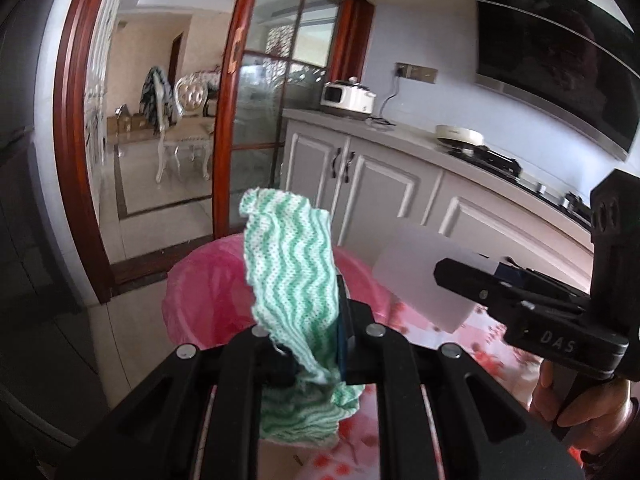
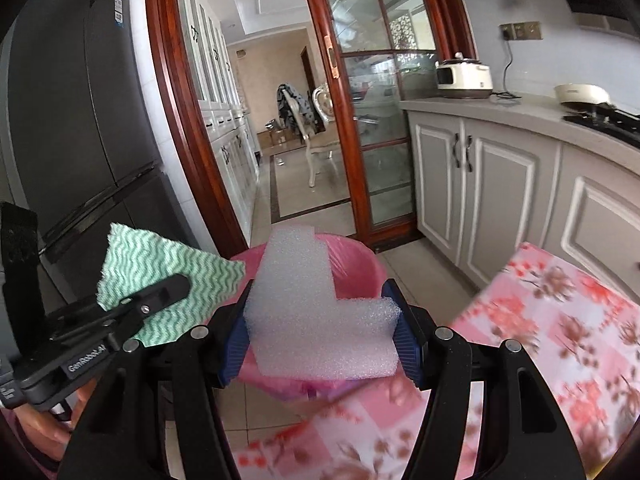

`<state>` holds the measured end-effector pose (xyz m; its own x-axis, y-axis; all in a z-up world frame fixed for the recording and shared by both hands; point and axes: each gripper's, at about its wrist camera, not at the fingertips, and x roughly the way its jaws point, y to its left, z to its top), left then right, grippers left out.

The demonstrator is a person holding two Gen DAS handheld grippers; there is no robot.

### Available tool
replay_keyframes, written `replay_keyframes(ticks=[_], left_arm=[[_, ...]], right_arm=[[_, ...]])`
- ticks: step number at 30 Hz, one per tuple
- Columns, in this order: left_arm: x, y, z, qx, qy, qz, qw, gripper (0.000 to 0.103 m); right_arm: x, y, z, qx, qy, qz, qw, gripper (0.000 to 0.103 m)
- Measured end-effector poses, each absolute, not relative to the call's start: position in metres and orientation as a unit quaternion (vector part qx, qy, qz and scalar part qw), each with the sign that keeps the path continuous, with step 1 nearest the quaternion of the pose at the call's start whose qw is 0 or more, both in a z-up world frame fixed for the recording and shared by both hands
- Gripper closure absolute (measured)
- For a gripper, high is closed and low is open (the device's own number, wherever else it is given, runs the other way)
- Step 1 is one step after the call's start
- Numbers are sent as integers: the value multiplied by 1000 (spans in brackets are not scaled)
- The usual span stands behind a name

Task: Collect trash
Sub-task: 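Carry cloth and foam piece to the pink bin and release both, then grasp the pink foam fruit net with the left gripper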

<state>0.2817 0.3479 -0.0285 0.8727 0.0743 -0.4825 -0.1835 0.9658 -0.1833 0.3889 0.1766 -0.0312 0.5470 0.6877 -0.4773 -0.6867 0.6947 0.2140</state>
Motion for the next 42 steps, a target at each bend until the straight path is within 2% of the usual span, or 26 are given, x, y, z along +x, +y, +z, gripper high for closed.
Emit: replay_keyframes(ticks=[10,12,13,14,17,24,27,29,32,38,42], left_arm=[[337,405,-65,-149,258,94,950,88],[345,410,-74,-152,264,94,948,80],[349,413,-78,-153,266,97,947,68],[351,416,-82,-155,266,104,946,61],[348,424,-88,-171,267,115,941,60],[309,429,-79,-179,249,141,941,49],[284,417,-67,-170,241,148,944,39],[270,407,-60,-169,237,150,945,24],[246,382,-47,-166,228,142,949,16],[206,308,-28,-123,210,104,964,8],[189,264,-26,-122,199,86,969,8]], right_arm=[[447,218,-69,22,310,403,861,42],[457,225,-78,25,317,406,857,40],[461,228,-81,26,321,406,855,37],[464,229,-84,29,325,406,853,36],[463,228,-84,39,326,413,850,36],[437,201,-61,48,303,409,859,35],[417,184,-47,41,292,403,866,35],[394,166,-37,39,285,396,872,35],[361,138,-29,35,279,383,880,31],[300,72,-28,21,277,351,894,29],[273,21,-29,17,275,320,906,28]])
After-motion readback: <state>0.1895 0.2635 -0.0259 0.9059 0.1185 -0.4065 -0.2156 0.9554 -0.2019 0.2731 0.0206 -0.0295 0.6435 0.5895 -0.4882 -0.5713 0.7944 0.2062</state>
